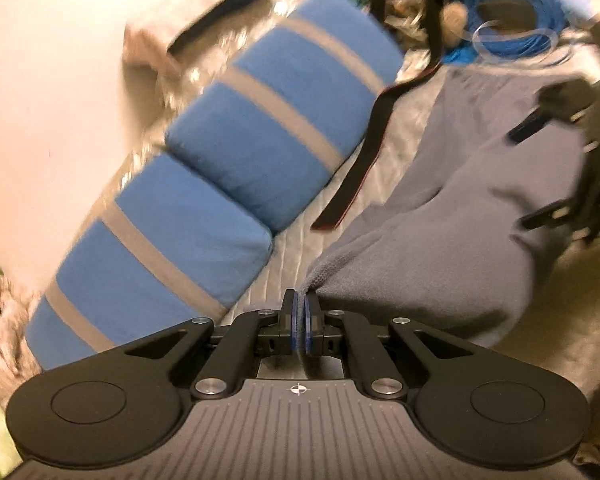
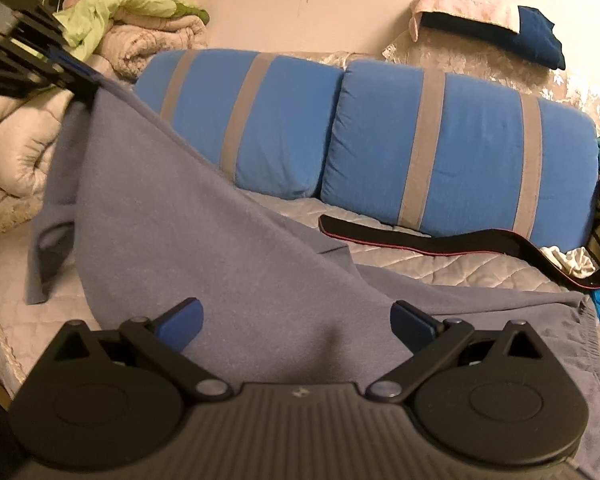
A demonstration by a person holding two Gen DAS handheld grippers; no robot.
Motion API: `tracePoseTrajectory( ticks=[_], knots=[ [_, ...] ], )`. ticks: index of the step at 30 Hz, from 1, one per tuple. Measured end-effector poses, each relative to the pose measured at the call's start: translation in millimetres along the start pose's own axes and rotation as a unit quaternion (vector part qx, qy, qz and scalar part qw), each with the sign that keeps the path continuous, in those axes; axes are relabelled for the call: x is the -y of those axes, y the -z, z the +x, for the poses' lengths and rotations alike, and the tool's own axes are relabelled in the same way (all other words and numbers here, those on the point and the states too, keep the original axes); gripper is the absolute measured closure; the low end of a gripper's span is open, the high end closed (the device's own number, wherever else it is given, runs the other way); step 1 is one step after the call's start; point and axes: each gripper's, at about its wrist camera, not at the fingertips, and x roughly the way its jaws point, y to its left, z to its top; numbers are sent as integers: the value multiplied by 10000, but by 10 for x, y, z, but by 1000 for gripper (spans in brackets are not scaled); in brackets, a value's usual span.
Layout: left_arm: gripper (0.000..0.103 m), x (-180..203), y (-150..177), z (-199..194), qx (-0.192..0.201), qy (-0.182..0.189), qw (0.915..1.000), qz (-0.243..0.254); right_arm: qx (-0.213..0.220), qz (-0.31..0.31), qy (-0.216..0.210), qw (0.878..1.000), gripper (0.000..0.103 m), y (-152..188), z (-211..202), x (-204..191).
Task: Fold clothes
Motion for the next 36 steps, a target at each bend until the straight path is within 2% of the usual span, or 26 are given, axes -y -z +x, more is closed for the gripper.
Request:
tracePoseTrajectory(
  ticks=[4,6,8,9,10,12,14,17,19,22,25,30,36],
  knots=[
    [96,68,195,772,-533,-346,9980,-70,-27,-198,128,9997,0,45,41,-45],
    [93,157,252,1030,-751,-576,9954,140,-35,-305,152,9994,0,61,60,-70],
    [77,239,292,1191,-907,-794,9919,401,-68,-368,167,9992,0,71,72,-84],
    [66,261,297,1177,-840,-890,9914,460,-84,-400,175,9990,0,76,78,-91],
    [55,259,296,1130,-720,-909,9924,409,-101,-432,182,9989,0,82,84,-99],
    [44,217,294,1015,-515,-813,9953,147,-133,-495,197,9985,0,92,96,-113],
    [43,159,301,903,-357,-689,9967,-219,-166,-558,212,9981,0,103,108,-127],
    [43,158,313,735,-239,-301,9982,-450,-214,-653,235,9974,0,118,127,-149],
    [43,249,338,610,-134,294,9991,-289,-240,-750,231,9966,0,128,132,-166],
    [44,479,389,505,-130,1141,9933,140,-269,-860,266,9956,0,139,144,-191],
    [44,758,431,530,-202,1606,9852,569,-290,-837,310,9956,0,134,149,-187],
    [48,1070,485,705,-274,1733,9799,949,-311,-788,333,9958,0,137,150,-171],
    [63,1195,518,971,-321,1447,9821,1165,-312,-812,302,9958,0,157,145,-154]
  ],
)
